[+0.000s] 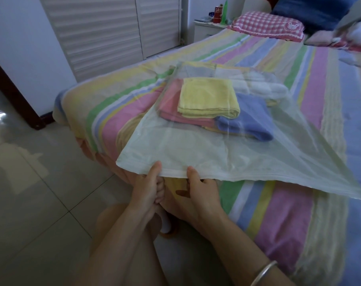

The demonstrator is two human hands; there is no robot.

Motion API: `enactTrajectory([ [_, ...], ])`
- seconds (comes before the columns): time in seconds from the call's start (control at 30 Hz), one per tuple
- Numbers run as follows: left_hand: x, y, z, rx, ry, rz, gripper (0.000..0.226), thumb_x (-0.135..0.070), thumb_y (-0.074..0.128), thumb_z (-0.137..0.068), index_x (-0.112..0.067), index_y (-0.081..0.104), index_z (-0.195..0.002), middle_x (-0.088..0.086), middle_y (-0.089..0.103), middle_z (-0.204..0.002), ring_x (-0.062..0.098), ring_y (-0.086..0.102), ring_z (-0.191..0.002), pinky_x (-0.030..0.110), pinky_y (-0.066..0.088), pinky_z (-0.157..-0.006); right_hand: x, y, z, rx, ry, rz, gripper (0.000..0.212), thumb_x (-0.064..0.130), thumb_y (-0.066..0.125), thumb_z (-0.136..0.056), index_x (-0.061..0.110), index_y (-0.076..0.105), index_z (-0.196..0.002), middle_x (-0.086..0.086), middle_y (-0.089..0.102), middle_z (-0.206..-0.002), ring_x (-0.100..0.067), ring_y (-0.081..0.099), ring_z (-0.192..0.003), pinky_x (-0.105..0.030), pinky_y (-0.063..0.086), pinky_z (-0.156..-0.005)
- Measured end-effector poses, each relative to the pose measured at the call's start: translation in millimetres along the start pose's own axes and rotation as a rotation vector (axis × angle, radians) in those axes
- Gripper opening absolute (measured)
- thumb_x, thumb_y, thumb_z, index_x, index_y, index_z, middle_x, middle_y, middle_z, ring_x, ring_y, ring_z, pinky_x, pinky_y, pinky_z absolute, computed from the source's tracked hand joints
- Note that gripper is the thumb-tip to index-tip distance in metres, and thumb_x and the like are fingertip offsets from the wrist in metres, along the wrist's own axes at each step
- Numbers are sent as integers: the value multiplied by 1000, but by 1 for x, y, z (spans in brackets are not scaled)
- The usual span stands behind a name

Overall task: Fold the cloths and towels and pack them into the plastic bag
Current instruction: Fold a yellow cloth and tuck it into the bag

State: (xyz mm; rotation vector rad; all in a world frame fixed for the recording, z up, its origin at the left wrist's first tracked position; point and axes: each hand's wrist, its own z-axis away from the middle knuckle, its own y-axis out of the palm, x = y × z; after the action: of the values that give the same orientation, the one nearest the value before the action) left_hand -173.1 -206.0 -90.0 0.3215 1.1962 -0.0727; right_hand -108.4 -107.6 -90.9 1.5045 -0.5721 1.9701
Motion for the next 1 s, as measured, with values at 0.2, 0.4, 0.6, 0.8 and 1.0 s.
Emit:
enactTrajectory([
  [0.2,-11,-20,-5,-10,27,-10,42,-29,51,-98,-16,34,-62,-7,22,-41,6,21,-30,16,18,-31,0,4,0,-2,-34,-9,25,47,55,-80,29,68,-71,3,74,-92,-21,68,-98,-46,53,-91],
  [0.4,-17,-34,-8,-14,27,-41,45,-31,50,-98,-17,32,-60,-7,20,-43,5,19,-31,16,17,-32,1,5,-1,-5,-9,-15,25,48,56,-80,27,67,-71,0,73,-95,-24,67,-99,-47,53,-90],
  [0.6,-17,-48,-16,-12,19,-50,47,-33,49,-99,-18,30,-59,-5,18,-43,6,18,-31,16,18,-33,4,2,2,40,27,-69,20,30,55,-95,27,64,-77,2,69,-94,-22,66,-95,-43,59,-78],
  [0.8,-15,-51,-20,-33,24,-39,43,-31,51,-98,-18,36,-60,-6,20,-44,5,19,-32,18,16,-33,2,2,1,36,4,0,26,36,55,-93,26,65,-71,5,71,-90,-21,67,-96,-45,56,-86],
  [1.0,-11,-54,-23,-42,17,-17,43,-32,51,-98,-19,33,-60,-7,20,-43,5,19,-32,18,17,-33,3,1,0,44,9,10,25,34,54,-95,28,63,-72,3,70,-91,-22,67,-96,-45,56,-86],
])
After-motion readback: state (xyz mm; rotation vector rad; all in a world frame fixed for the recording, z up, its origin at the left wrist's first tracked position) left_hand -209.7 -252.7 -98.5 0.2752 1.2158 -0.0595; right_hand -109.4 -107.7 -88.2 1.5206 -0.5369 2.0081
